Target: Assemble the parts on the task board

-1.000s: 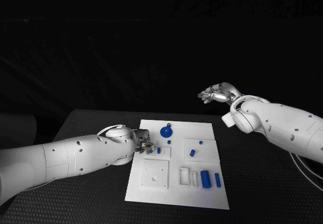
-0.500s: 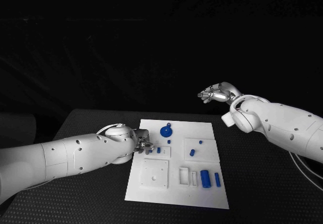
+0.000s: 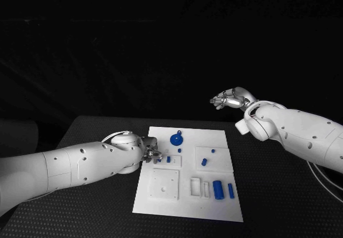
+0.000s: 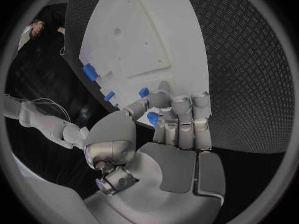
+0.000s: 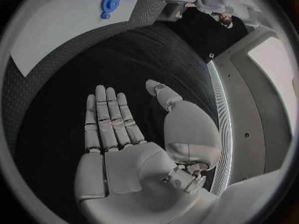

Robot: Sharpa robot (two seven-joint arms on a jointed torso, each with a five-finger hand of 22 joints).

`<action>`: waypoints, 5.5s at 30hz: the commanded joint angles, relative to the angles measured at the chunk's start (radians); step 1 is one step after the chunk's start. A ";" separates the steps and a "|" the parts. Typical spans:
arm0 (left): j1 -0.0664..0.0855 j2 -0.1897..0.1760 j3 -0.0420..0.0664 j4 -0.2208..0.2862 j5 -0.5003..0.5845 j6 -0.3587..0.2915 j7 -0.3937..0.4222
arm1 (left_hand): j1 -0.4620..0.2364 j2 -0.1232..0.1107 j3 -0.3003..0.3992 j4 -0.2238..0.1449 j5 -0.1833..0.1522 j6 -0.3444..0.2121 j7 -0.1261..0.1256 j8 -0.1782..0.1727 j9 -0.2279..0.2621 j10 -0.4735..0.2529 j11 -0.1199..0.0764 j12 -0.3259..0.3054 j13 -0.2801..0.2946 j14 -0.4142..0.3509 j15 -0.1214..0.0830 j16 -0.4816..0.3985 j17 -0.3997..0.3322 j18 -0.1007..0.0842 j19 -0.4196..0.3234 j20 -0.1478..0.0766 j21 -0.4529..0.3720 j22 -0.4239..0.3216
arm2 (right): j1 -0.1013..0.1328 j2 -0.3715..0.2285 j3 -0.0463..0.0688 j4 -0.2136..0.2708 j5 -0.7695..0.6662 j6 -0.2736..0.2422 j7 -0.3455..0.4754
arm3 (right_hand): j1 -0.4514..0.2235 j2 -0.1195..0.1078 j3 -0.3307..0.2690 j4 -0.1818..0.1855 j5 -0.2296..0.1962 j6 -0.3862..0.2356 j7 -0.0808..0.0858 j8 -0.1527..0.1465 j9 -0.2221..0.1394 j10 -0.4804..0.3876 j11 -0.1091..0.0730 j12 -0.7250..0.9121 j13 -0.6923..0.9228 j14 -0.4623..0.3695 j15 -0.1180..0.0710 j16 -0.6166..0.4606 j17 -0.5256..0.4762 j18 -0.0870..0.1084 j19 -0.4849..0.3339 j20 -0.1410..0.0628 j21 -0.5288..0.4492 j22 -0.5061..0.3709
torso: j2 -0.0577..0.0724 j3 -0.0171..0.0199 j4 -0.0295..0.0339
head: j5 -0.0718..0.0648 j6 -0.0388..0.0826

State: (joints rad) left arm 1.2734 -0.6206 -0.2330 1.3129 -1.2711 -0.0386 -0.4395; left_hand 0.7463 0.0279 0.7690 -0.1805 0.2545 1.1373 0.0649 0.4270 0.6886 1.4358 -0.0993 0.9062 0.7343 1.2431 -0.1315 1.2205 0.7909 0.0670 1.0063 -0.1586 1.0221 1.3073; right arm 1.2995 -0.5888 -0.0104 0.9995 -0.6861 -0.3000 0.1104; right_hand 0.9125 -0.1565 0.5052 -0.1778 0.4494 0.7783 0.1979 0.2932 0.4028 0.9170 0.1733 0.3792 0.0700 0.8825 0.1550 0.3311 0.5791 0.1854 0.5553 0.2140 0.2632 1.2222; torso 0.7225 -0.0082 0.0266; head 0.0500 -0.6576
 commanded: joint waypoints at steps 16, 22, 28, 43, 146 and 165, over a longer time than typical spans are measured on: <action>-0.009 0.011 -0.007 -0.008 -0.024 0.059 -0.008 | 0.030 0.009 0.008 -0.006 0.005 0.085 -0.074 -0.003 -0.001 -0.026 -0.017 0.002 -0.003 -0.003 -0.002 0.004 -0.001 0.013 -0.002 -0.060 0.005 0.018 | 0.000 0.002 0.000 0.000 0.000 0.011 0.005 | -0.001 0.009 -0.003 0.001 0.007 -0.004 0.018 0.005 -0.001 0.005 0.001 -0.007 -0.001 0.003 0.003 -0.004 0.002 0.010 0.002 0.008 -0.007 0.002 | 0.000 0.0010 -0.0011 | 0.001 0.001; -0.009 0.008 -0.007 -0.008 -0.020 0.053 -0.007 | 0.031 0.008 0.007 -0.006 0.006 0.085 -0.074 -0.003 -0.001 -0.026 -0.017 0.002 -0.003 -0.003 -0.002 0.004 -0.001 0.013 -0.002 -0.060 0.005 0.018 | 0.000 0.001 0.000 -0.001 0.000 0.011 0.005 | -0.001 0.009 -0.003 0.001 0.008 -0.004 0.018 0.005 -0.001 0.005 0.001 -0.007 -0.001 0.003 0.003 -0.005 0.002 0.010 0.002 0.008 -0.007 0.002 | 0.000 0.0015 -0.0006 | 0.000 0.001; -0.009 0.013 -0.007 -0.005 -0.019 0.052 -0.004 | 0.031 0.008 0.007 -0.005 0.006 0.085 -0.074 -0.003 -0.001 -0.026 -0.017 0.002 -0.003 -0.003 -0.002 0.004 -0.001 0.013 -0.002 -0.060 0.005 0.018 | 0.000 0.002 0.000 -0.001 0.000 0.010 0.006 | -0.001 0.009 -0.003 0.001 0.008 -0.004 0.018 0.005 -0.002 0.005 0.001 -0.007 -0.001 0.003 0.003 -0.005 0.002 0.011 0.002 0.008 -0.008 0.002 | 0.000 0.0009 -0.0010 | 0.001 0.002; -0.009 0.019 -0.007 -0.007 0.004 0.052 -0.002 | 0.015 -0.019 -0.022 0.009 0.002 0.085 -0.072 0.000 -0.002 -0.025 -0.014 0.004 -0.006 -0.004 -0.001 0.003 -0.004 0.011 -0.003 -0.058 0.004 0.017 | 0.000 0.000 0.000 0.001 0.000 0.010 0.005 | -0.001 0.009 -0.004 0.001 0.009 -0.004 0.018 0.006 -0.002 0.005 0.001 -0.007 -0.001 0.003 0.003 -0.005 0.002 0.011 0.002 0.008 -0.008 0.003 | 0.000 0.0015 -0.0008 | 0.001 0.001; -0.005 -0.031 0.054 -0.004 0.073 -0.030 -0.005 | -0.095 -0.293 -0.133 0.296 -0.205 0.038 -0.066 0.021 0.006 -0.037 -0.009 -0.009 -0.044 -0.026 -0.018 -0.008 -0.021 0.022 -0.014 -0.069 -0.017 0.014 | -0.002 -0.002 -0.001 -0.001 0.000 0.014 0.003 | -0.004 0.009 -0.005 0.003 0.013 -0.005 0.019 0.006 -0.005 0.005 0.001 -0.009 -0.001 0.003 0.003 -0.008 0.004 0.012 0.003 0.009 -0.014 0.008 | 0.000 0.0008 -0.0006 | -0.002 0.010; 0.008 -0.054 0.076 0.004 0.175 0.006 0.038 | 0.144 -0.140 -0.206 0.043 -0.105 -0.044 -0.026 -0.041 -0.023 -0.082 0.030 -0.120 -0.090 -0.081 0.009 -0.095 -0.059 -0.003 -0.067 -0.049 -0.083 0.000 | -0.002 -0.005 -0.001 -0.001 0.000 0.014 0.002 | -0.003 0.009 -0.004 0.003 0.014 -0.005 0.019 0.006 -0.005 0.005 0.001 -0.009 -0.001 0.003 0.003 -0.009 0.005 0.013 0.003 0.009 -0.014 0.009 | 0.000 0.0015 -0.0001 | -0.001 0.010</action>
State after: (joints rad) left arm 1.2810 -0.6738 -0.1576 1.3135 -1.1322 -0.0578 -0.4269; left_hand 0.8870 -0.1078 0.5627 -0.1373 0.1531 1.0997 0.0409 0.3887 0.6659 1.3589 -0.0677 0.7905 0.6448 1.1679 -0.1211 1.1305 0.7326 0.0700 0.9451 -0.1377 0.9413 1.3078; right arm 1.2973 -0.5935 -0.0115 0.9979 -0.6860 -0.2966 0.1088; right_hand 0.9126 -0.1565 0.5052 -0.1778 0.4570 0.7783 0.1979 0.2931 0.3991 0.9169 0.1733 0.3754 0.0700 0.8825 0.1550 0.3272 0.5822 0.1855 0.5590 0.2176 0.2553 1.2297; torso 0.7223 -0.0066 0.0258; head 0.0479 -0.6483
